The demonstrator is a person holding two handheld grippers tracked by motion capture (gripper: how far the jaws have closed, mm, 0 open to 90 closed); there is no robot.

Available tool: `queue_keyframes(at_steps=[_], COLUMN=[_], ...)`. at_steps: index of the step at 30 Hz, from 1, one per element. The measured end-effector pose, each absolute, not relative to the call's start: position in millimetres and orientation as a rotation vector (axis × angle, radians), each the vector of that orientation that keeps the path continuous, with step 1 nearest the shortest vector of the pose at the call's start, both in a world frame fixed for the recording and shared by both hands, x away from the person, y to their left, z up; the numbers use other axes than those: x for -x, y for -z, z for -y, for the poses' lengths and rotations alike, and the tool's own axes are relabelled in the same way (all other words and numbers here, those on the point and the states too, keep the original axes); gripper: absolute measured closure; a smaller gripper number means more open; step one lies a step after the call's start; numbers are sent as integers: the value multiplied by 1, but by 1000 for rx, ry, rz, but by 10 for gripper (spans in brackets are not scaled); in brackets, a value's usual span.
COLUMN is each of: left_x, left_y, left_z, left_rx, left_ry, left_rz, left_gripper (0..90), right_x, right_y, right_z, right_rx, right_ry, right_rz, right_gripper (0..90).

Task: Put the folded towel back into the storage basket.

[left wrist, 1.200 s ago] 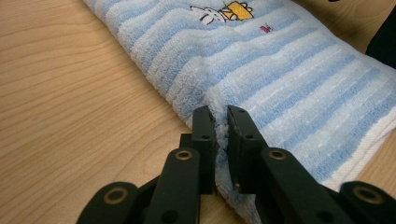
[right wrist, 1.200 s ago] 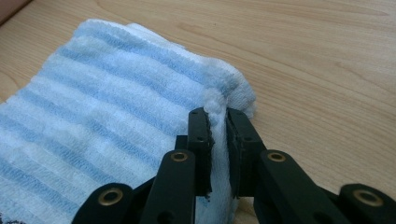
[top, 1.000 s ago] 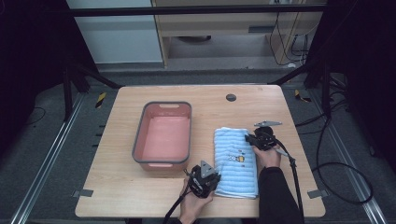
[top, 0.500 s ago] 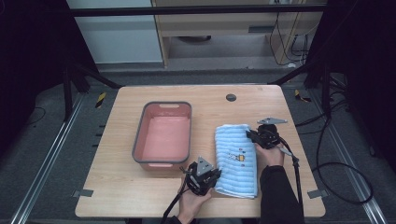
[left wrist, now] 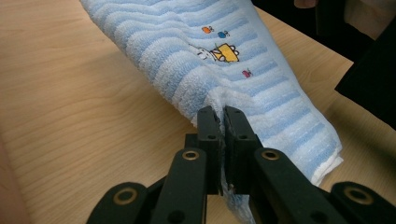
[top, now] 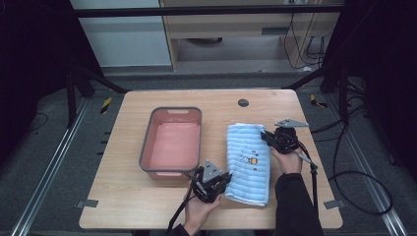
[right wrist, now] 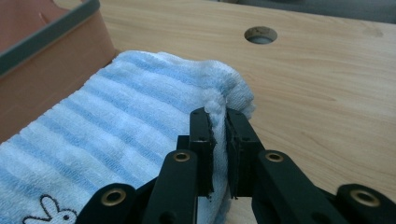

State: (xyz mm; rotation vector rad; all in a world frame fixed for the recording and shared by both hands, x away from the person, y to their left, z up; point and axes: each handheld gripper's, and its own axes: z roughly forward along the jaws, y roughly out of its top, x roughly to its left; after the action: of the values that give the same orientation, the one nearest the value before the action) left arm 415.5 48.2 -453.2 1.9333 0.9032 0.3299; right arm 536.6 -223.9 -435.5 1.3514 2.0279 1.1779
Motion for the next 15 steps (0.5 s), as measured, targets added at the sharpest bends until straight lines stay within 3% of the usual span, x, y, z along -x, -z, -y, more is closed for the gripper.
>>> queue_keyframes(at_steps=[15], left_x=[-416], left_y=[416], left_z=[-62], left_rx=[-1891], left_ry=[-384], left_rz=[-865], left_gripper=[863], right_x=[-530], right_y=[394], right_z=[212], right_rx=[-1277], right_ry=[-1252], right_rz=[-1942], right_gripper=[828])
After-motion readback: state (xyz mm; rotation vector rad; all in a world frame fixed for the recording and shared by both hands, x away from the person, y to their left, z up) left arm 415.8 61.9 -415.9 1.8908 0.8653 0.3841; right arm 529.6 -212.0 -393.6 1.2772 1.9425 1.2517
